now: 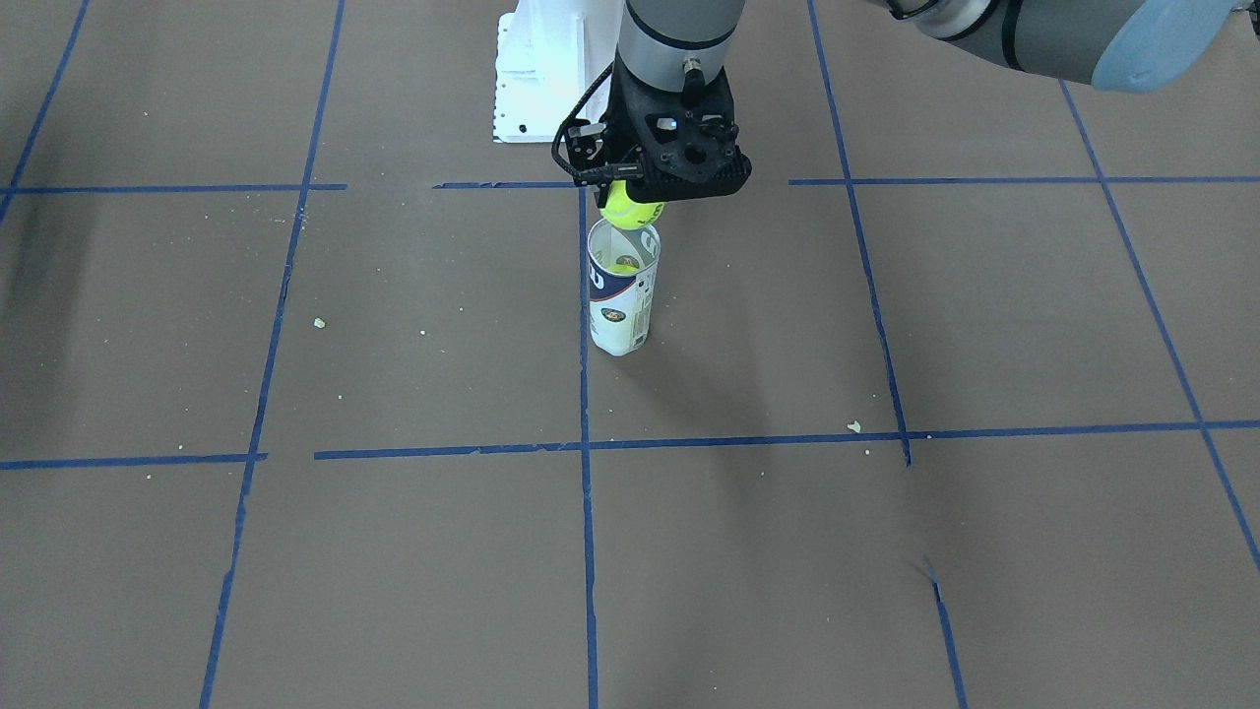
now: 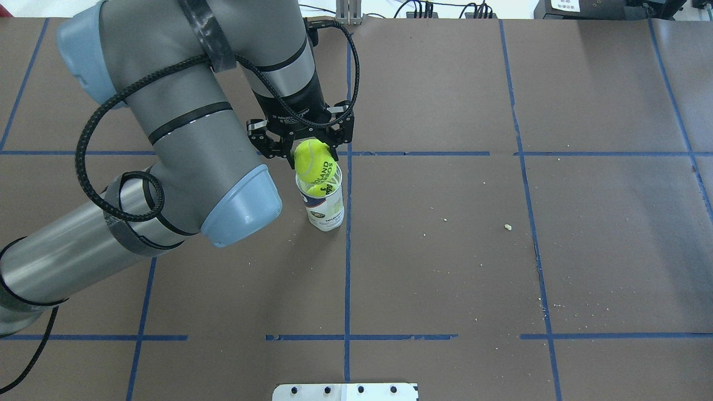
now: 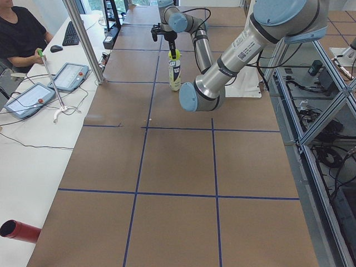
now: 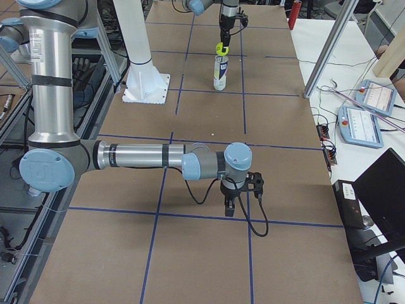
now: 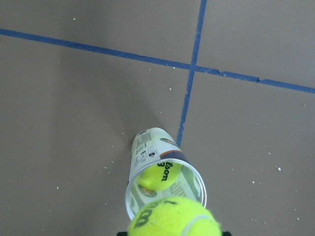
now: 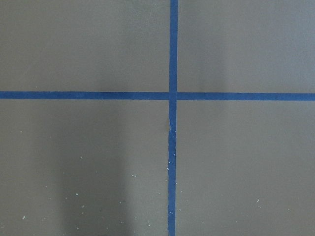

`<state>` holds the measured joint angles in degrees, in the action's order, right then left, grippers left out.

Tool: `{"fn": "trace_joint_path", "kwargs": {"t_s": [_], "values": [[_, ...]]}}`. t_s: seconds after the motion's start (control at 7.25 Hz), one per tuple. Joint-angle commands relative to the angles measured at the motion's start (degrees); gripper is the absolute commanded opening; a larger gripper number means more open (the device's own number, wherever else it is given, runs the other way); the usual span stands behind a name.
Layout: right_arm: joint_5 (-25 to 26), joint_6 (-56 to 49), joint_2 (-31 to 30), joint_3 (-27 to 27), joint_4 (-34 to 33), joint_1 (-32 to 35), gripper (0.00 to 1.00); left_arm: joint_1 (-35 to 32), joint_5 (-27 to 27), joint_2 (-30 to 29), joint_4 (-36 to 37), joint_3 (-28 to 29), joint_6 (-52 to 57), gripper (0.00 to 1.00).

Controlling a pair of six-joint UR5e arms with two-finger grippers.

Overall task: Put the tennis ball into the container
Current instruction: 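Lower the ball into the cup and open the left gripper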

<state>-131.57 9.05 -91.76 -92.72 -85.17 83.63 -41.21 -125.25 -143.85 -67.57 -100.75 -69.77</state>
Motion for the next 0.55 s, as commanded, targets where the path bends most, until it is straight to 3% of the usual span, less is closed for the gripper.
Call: {"fn": "trace_joint_path", "kwargs": {"t_s": [0.0,0.14,0.28,0.41], "values": [[0.0,0.0,0.0,0.0,0.0,0.0,1.00,0.2,0.0,0.2,-0.7,0.3,0.1,0.00],[0.0,0.0,0.0,0.0,0.0,0.0,1.00,0.2,0.0,0.3,-1.9,1.2,0.1,0.00],[0.0,0.0,0.0,0.0,0.0,0.0,1.00,0.1,0.0,1.4,-3.0,1.3,0.2,0.42],[0.0,0.0,0.0,0.0,0.0,0.0,1.00,0.1,0.1,2.5,-3.5,0.2,0.5,0.99]]}}
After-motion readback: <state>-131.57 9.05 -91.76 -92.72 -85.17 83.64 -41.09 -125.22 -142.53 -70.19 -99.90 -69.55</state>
